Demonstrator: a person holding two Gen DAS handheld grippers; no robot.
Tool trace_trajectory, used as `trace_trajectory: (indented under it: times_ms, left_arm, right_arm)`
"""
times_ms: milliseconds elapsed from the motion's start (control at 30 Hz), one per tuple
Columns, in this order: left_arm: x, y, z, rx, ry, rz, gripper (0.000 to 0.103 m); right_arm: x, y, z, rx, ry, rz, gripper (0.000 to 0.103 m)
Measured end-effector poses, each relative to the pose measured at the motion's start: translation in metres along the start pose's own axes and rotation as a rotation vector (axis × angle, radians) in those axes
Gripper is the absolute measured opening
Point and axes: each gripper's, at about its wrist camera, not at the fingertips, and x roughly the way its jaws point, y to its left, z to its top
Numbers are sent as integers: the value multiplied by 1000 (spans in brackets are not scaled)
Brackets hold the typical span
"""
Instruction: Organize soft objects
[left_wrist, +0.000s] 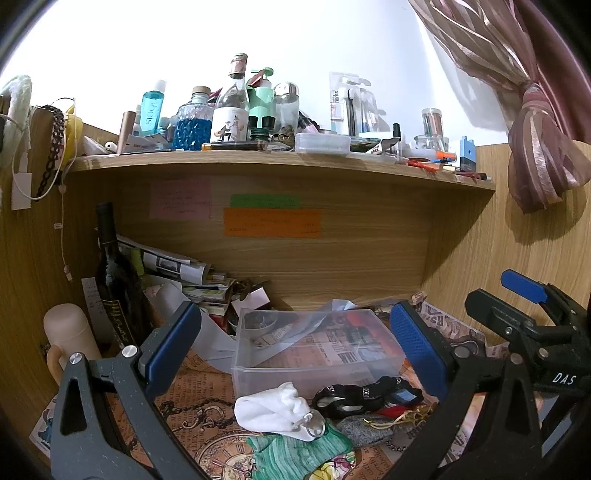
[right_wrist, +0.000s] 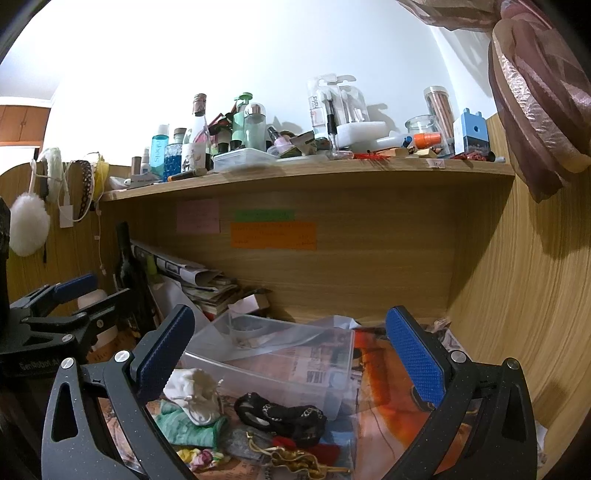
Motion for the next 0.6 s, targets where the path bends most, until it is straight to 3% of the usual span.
trace_trajectory:
  times_ms: [600]
  left_arm:
    - [0,0,-1,-1,-1,2,103]
  right_arm:
    - [0,1,1,3,0,1,103]
